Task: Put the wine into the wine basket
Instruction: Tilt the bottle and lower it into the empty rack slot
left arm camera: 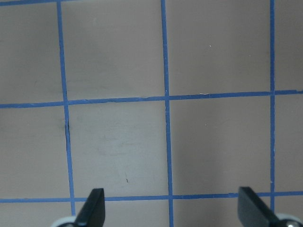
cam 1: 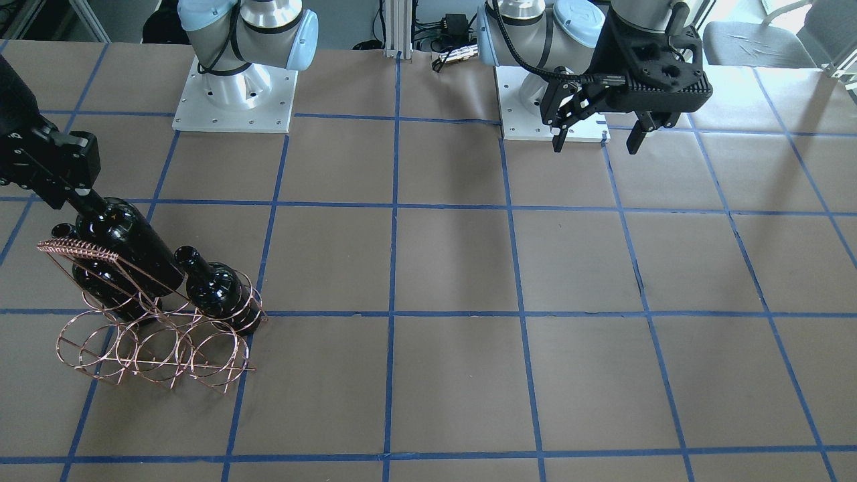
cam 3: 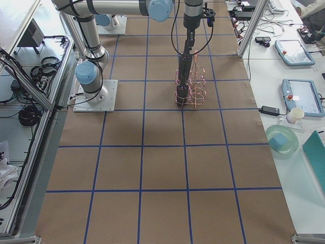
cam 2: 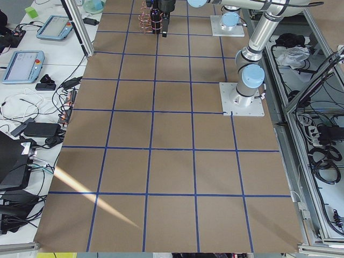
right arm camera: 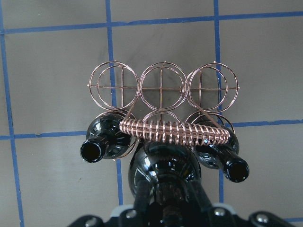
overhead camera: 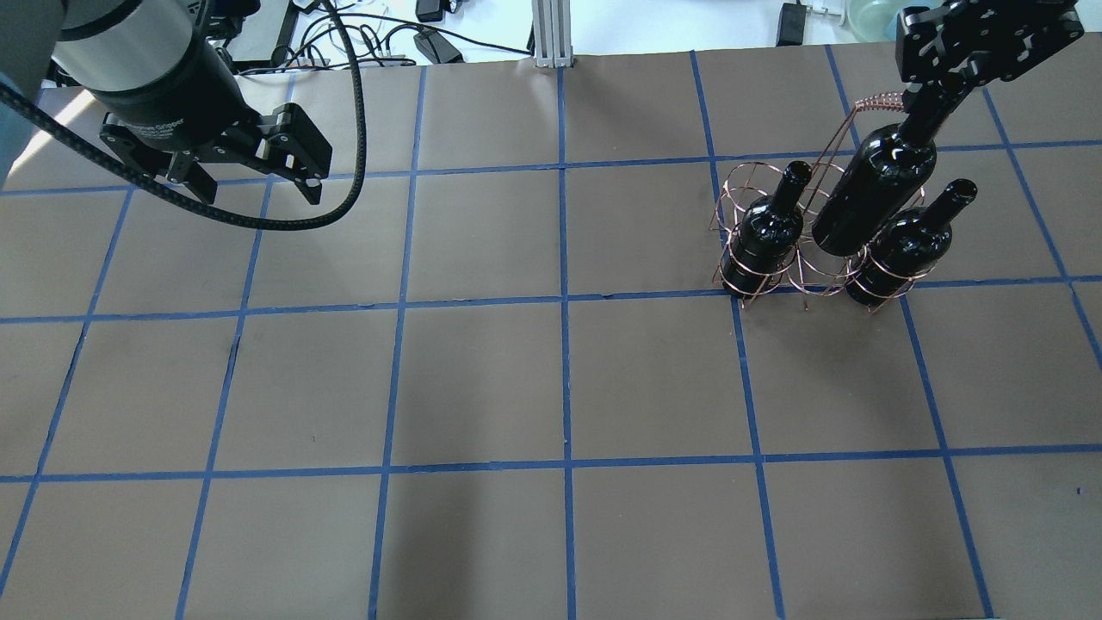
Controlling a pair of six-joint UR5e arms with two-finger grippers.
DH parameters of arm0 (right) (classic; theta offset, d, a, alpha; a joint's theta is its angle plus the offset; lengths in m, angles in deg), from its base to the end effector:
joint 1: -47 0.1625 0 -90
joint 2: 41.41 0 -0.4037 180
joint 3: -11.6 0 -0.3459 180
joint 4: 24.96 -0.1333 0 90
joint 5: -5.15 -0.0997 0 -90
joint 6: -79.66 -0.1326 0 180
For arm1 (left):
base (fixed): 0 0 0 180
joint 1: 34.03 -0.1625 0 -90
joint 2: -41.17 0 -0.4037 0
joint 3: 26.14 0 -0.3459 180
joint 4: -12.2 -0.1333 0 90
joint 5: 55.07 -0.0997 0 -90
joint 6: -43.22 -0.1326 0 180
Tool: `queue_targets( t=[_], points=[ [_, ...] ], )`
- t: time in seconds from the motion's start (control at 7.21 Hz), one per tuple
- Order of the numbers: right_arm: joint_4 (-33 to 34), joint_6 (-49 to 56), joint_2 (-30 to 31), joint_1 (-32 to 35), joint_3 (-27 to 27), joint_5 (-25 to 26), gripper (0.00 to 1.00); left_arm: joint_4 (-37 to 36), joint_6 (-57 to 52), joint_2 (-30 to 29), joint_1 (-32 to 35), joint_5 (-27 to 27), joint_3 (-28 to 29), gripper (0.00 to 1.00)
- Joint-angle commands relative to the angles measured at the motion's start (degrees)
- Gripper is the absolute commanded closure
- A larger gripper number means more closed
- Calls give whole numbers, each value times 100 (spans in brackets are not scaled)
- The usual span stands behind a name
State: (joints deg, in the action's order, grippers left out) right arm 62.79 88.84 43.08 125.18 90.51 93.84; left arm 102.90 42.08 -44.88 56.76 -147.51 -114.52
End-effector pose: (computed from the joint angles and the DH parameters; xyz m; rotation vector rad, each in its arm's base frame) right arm 0.0330 -0.5078 0.4714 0.0710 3.1274 -0.0959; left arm -0.1335 -0.4252 0.4753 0.0493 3.0956 -0.1315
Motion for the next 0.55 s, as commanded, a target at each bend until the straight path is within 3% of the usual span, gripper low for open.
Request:
queue_targets(
  t=[0.0,0.42],
  points=[
    [32,14,-169,-5,1,104,100,0,0,0,0,7,-4,0],
    [181,-30,-266,-5,54,44,100,0,9,-9,9,16,-4,0]
  ],
)
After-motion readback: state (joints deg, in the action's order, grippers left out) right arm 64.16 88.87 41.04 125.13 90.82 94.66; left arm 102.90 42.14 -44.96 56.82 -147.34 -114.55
